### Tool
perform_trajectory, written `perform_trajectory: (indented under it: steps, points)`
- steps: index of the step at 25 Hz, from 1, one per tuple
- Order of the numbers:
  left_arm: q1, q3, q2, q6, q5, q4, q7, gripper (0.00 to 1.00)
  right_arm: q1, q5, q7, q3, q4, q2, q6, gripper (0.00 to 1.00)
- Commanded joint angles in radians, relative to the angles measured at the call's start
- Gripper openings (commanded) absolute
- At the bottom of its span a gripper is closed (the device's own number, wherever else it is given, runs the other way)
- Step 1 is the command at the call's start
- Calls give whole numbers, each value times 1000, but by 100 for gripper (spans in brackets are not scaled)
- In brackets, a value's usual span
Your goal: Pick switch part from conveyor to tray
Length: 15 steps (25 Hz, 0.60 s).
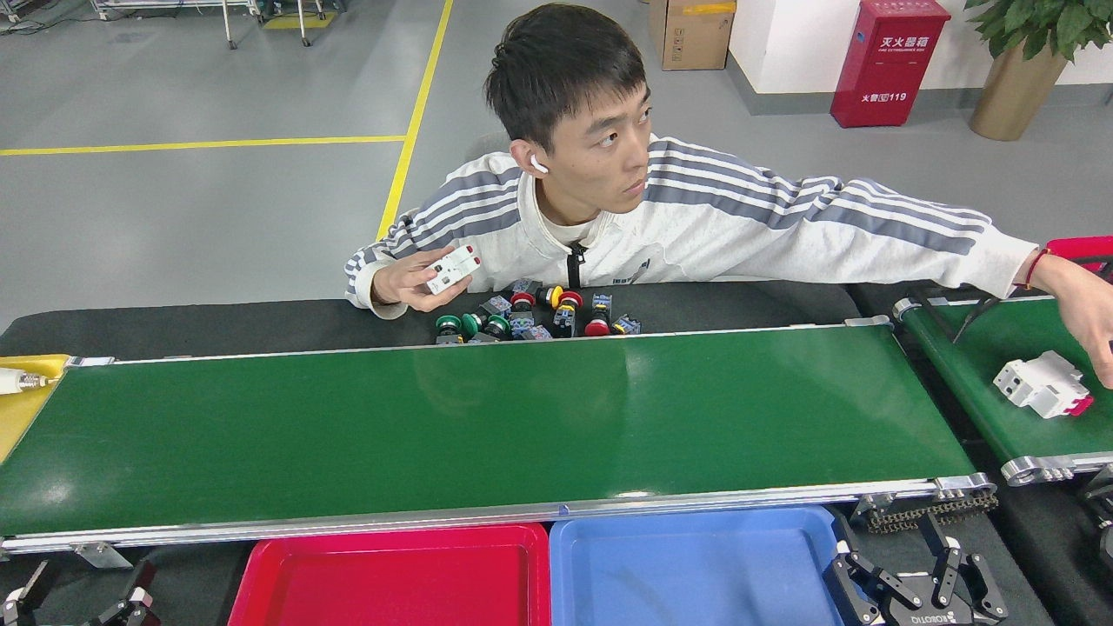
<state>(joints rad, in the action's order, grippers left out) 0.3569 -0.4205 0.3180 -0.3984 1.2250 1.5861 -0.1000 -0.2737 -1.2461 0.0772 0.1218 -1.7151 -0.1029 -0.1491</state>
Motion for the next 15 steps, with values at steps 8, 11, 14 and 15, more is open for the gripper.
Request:
perform_trajectory:
  steps: [8, 11, 14, 15]
  points:
    - [-9, -7, 6, 9, 4, 18, -7, 100, 1, -113, 0, 5, 5, -15, 63, 100]
    - [-18, -7, 7, 16, 28, 14, -7, 100, 13, -151, 3, -1, 28, -17, 117, 100]
    - [-30, -7, 9, 32, 64, 15, -7, 100, 21, -151, 6, -13, 26, -15, 114, 100]
    - [-30, -7, 9, 33, 64, 17, -7, 100, 21, -151, 6, -25, 26, -15, 115, 100]
